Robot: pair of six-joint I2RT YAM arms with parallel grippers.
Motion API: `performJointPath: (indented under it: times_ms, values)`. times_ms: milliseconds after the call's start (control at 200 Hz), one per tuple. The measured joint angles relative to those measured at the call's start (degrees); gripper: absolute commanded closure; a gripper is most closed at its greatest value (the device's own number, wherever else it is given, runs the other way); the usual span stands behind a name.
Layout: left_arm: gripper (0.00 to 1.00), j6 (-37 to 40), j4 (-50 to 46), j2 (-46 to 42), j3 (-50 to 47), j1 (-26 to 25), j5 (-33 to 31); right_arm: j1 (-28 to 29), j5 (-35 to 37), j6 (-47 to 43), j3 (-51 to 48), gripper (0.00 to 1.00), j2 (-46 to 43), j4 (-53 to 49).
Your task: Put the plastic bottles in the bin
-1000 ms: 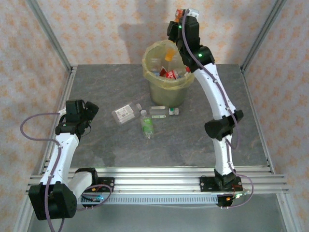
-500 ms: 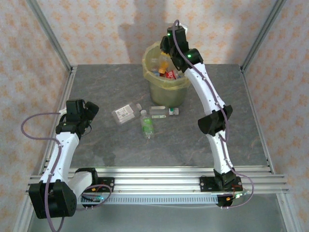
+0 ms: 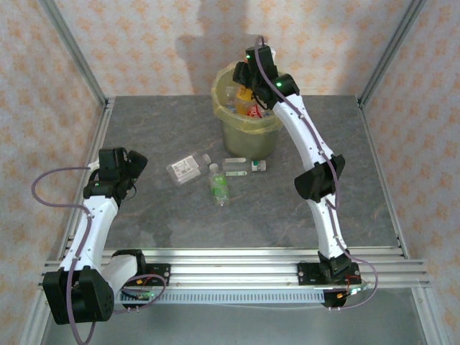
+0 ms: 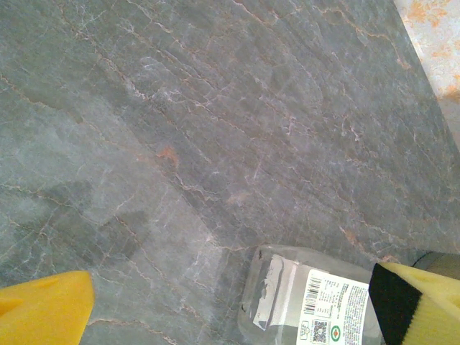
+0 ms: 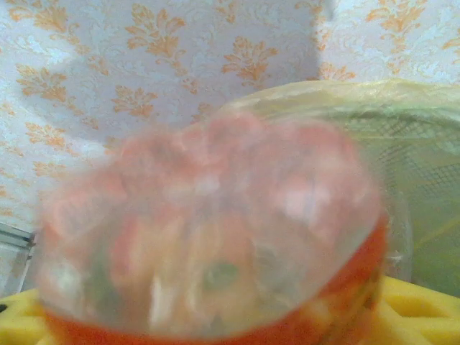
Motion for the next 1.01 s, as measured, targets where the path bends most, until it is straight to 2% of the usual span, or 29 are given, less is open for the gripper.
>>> performJointPath:
  times_ms: [85, 320, 455, 571, 806, 1006]
  values:
    - [0.0, 0.0, 0.0, 0.0, 0.0, 0.0, 0.0, 0.0, -0.2, 0.2, 0.0, 0.21, 0.0, -0.2]
    - [0.0, 0.0, 0.2, 0.3, 0.0, 0.0, 0.0, 0.0, -0.2, -0.2, 0.0, 0.23, 0.0, -1.2]
    - [0.0, 0.0, 0.4, 0.7, 0.0, 0.0, 0.0, 0.0, -0.3, -1.1, 0.1, 0.38, 0.0, -1.9]
    - [0.0, 0.0, 0.4, 0.9, 0.0, 0.0, 0.0, 0.0, -0.9, -1.3, 0.1, 0.45, 0.0, -2.6]
    - [0.0, 0.0, 0.5, 0.9, 0.0, -0.1, 0.0, 0.6, -1.5, -1.6, -0.9, 0.51, -0.2, -4.0]
    - [0.0, 0.0, 0.7, 1.6, 0.0, -0.4, 0.2, 2.4, -0.8, -2.2, -8.3, 0.54, -2.0, -3.2]
